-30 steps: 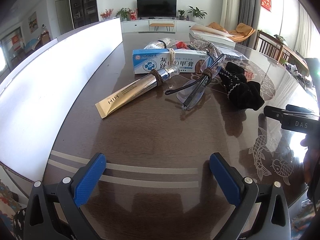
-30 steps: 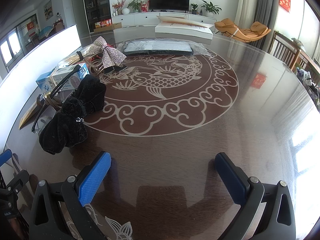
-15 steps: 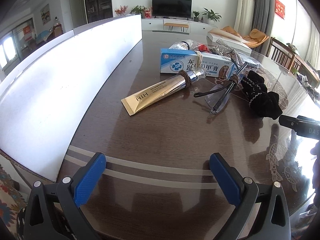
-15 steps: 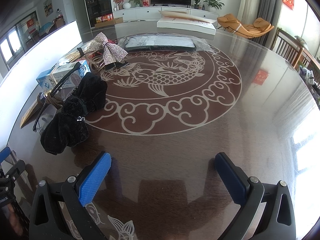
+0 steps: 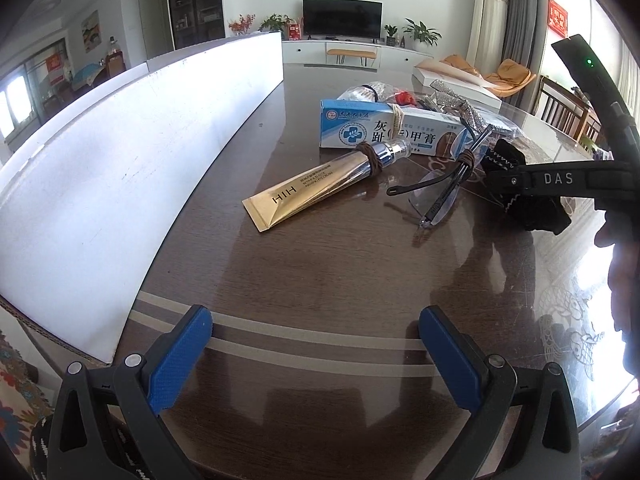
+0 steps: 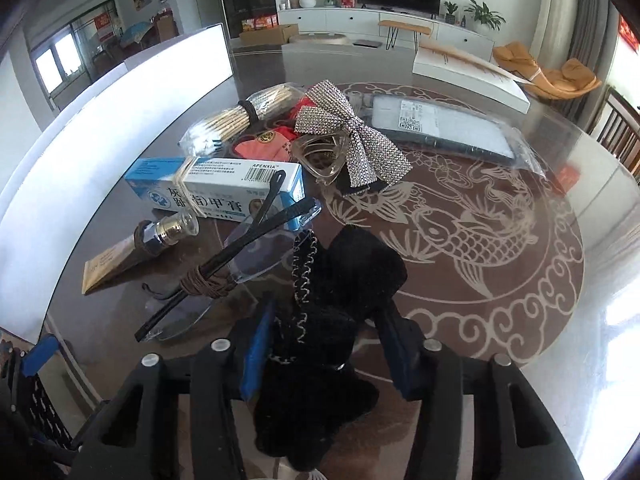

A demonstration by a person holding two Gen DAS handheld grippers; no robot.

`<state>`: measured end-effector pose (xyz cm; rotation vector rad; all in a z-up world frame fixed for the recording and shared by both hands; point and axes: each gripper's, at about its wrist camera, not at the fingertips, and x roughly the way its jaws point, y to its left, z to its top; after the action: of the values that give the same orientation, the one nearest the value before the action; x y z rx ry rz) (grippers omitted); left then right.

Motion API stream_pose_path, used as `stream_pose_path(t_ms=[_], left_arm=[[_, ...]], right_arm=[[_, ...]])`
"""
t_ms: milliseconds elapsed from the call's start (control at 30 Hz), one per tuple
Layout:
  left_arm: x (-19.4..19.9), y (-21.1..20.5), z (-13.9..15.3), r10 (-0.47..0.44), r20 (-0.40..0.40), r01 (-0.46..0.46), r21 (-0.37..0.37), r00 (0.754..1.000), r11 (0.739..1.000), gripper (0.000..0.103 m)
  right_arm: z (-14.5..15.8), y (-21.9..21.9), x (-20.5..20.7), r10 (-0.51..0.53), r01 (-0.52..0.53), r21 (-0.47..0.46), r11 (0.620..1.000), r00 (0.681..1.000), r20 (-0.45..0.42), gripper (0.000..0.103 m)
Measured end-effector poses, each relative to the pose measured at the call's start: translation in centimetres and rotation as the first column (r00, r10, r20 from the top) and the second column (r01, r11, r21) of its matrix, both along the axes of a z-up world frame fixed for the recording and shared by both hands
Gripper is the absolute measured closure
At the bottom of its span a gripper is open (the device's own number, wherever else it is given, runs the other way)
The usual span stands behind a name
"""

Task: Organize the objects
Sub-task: 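Close the right gripper on the black beaded-edge pouch and lift it, then hold the pouch raised in the right gripper while the left gripper moves toward the glasses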

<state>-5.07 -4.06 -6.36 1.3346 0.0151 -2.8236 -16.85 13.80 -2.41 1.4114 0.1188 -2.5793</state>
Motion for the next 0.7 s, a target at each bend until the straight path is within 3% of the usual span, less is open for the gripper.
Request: stream_pose_path(t_ms=[200,400,567,700], left_arm=[[-0.1,0.1,-0.1,0.009,-0.002,-0.009,0.000,1.000,1.000,0.000],[-0.1,0.1,-0.2,0.018,-0.010,-0.018,0.000,1.000,1.000,0.000],[-0.1,0.1,-0.3,0.025,-0.014,-0.025,0.000,1.000,1.000,0.000],[-0.1,0.1,-0.3,0.025,-0.014,-0.025,0.000,1.000,1.000,0.000]], right_arm=[[-0.5,5.3,2.5,-0.090,0.092,0.034,0.995,0.995,-0.038,0.064],[-0.5,7.4,4.2,-0.079,0.085,0.053,0.995,0.992,-0.102,0.062],[-1.0,7.9,3.8,-0.094,0.100,0.052,0.994,0.990,-0.109,0.050],[-1.4,8.6,3.5,-0.135,0.139,0.035,0.990,0.986,-0.099,0.023]])
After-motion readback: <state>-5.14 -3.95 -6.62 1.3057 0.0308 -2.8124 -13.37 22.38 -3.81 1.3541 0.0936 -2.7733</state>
